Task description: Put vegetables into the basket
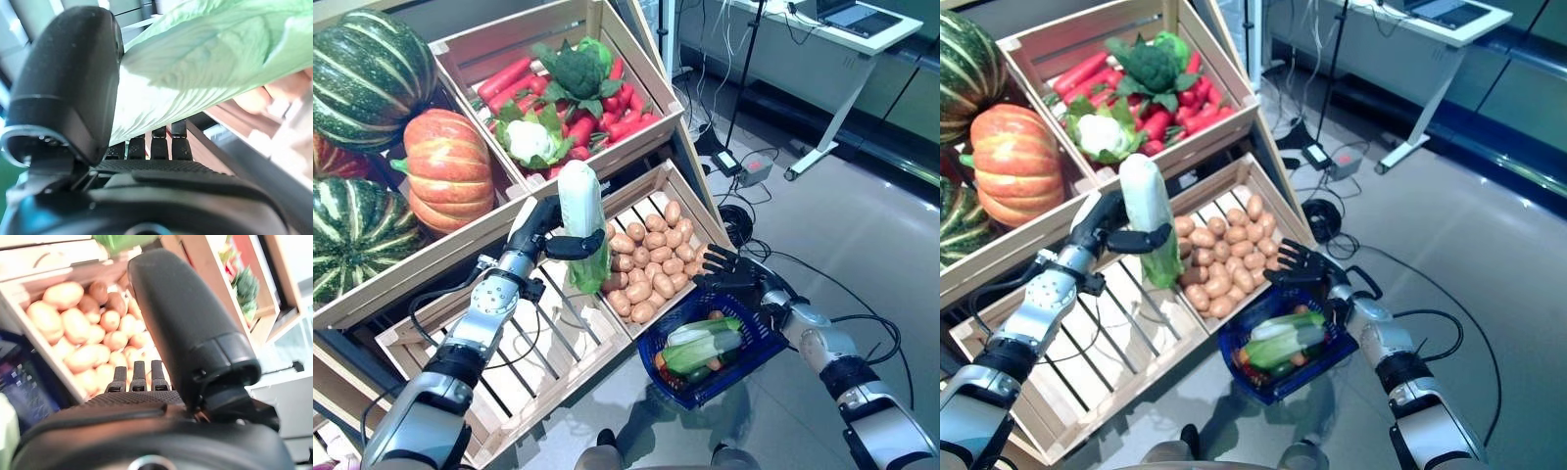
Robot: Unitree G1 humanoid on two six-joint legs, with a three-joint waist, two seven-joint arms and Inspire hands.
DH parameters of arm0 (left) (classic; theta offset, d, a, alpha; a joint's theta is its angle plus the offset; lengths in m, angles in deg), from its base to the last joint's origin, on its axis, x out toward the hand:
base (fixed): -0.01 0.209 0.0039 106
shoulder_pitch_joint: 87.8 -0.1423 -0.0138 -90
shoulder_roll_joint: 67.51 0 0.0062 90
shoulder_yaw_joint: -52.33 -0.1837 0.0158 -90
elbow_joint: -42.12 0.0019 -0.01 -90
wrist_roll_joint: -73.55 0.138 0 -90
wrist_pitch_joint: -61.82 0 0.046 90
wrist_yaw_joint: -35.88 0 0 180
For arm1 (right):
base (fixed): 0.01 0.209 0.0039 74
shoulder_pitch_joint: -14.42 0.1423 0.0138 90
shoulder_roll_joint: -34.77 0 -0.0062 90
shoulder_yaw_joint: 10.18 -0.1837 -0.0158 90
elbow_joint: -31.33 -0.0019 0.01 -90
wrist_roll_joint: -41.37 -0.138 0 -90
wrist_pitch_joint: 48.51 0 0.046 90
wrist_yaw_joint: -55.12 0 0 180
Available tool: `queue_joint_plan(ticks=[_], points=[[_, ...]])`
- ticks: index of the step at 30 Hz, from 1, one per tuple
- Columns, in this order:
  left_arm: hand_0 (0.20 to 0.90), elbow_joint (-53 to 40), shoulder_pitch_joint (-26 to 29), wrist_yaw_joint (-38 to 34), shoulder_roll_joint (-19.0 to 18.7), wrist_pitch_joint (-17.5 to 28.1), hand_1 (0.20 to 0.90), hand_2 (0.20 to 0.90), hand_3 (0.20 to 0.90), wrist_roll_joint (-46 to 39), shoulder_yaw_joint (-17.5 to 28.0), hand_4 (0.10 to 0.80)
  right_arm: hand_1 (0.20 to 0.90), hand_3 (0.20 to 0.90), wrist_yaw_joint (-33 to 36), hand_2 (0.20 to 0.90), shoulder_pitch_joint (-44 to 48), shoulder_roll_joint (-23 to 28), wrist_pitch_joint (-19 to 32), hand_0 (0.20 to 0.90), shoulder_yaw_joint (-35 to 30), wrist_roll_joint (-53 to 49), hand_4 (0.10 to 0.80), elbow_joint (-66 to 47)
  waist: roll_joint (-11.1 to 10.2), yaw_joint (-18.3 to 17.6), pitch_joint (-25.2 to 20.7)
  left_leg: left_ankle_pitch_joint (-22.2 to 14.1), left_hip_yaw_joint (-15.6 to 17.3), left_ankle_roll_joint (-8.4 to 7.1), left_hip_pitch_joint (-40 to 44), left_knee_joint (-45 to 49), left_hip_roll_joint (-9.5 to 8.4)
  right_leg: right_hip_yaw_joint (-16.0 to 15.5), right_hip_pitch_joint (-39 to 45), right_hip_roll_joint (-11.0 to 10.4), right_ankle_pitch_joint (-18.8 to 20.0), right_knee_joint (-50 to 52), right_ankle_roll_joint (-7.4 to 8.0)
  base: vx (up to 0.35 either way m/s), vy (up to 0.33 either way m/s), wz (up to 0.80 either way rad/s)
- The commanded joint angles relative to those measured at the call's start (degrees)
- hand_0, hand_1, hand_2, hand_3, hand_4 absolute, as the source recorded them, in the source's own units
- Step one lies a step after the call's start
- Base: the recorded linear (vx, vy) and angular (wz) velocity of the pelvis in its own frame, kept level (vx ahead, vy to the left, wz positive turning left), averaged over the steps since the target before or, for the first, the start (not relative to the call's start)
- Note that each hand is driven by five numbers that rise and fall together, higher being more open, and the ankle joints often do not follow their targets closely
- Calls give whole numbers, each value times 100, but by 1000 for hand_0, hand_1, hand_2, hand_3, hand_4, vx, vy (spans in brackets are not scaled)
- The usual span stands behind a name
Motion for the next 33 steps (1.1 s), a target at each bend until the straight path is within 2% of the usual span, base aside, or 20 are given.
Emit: queue_joint_plan(ticks=[1, 6, 13, 25, 33], points=[[300, -12, 409, 408, 140, 158, 300, 300, 300, -1413, 653, 400, 900, 900, -462, 900, 417, -122, 73, 900, 55, -309, 800, -245, -111, 15, -825, 183, -48, -20, -18, -192, -11, -12, -55, -135, 724, -346, -299, 37, -97, 1], [300, -69, 465, 577, 425, 66, 300, 300, 300, -1657, 632, 400, 900, 900, -453, 900, 626, -211, -202, 900, 235, -547, 800, -350, -154, 22, -881, 160, -65, -72, -44, -226, -1, -39, -19, -83, 843, -562, -273, -15, -73, -4], [300, 65, 673, 729, 727, -44, 300, 300, 300, -1538, 271, 400, 900, 900, -513, 900, 961, -397, -606, 900, 312, -840, 800, -279, -177, -21, -905, 115, -87, -62, -17, -226, 27, 11, 32, -22, 794, -562, -310, 8, -46, -2], [300, -116, 490, 1040, 1013, -243, 300, 300, 300, -1075, -245, 400, 900, 900, -589, 900, 1117, -550, -726, 900, 494, -774, 800, -344, -227, 25, -908, 53, -133, -48, 80, -226, 30, 74, 110, 14, 761, -562, -316, 38, -31, -4], [300, -435, 397, 1229, 1189, -358, 300, 300, 300, -1059, -481, 400, 900, 900, -721, 900, 1192, -702, -920, 900, 681, -641, 800, -283, -245, 68, -903, 30, -152, -26, 129, -226, 27, 83, 154, -1, 756, -562, -314, 13, -10, -4]])
